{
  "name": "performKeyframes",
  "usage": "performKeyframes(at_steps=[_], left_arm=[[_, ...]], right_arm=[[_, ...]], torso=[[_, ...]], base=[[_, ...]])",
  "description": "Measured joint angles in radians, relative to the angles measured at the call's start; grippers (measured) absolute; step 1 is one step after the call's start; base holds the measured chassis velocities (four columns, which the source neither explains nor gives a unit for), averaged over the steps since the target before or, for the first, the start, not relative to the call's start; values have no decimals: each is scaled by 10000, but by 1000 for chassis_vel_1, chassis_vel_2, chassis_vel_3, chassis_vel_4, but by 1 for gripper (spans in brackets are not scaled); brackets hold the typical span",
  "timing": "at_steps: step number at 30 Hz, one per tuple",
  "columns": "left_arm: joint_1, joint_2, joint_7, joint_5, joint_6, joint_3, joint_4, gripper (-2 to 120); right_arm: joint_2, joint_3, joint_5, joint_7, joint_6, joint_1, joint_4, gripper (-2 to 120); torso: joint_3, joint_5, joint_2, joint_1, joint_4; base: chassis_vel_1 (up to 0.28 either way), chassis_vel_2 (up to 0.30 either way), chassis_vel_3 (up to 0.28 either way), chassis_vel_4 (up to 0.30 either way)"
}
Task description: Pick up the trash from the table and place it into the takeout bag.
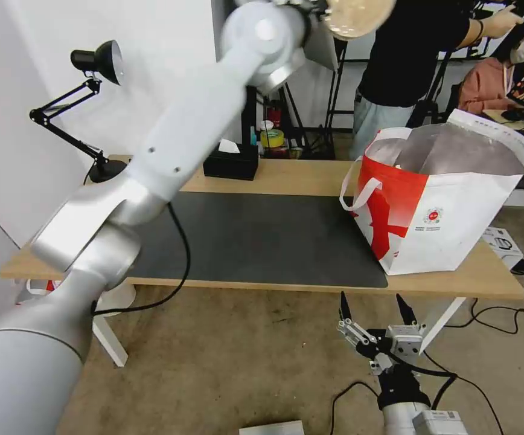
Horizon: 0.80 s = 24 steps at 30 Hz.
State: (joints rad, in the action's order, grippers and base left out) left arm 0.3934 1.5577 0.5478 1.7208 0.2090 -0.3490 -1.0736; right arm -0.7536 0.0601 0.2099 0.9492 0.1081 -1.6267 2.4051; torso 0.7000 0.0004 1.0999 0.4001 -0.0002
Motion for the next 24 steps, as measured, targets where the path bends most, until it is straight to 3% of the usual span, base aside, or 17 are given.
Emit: performKeyframes(at_steps=[5,15,24], left_arm=[[281,566,-419,35,128,-564,869,0],[-278,552,-1377,186,459,-1254,1076,0],[-621,531,-1755,214,514,-1473,1424,0]], right_arm=[[0,0,0,0,0,0,0,100],[0,0,0,0,0,0,0,100],[0,0,0,-1,0,0,0,100]], torso=[[0,0,1,0,0],[1,-4,0,-1,5],[0,-4,0,-1,3]], base=[[0,0,0,0],[0,0,0,0],[0,0,0,0]])
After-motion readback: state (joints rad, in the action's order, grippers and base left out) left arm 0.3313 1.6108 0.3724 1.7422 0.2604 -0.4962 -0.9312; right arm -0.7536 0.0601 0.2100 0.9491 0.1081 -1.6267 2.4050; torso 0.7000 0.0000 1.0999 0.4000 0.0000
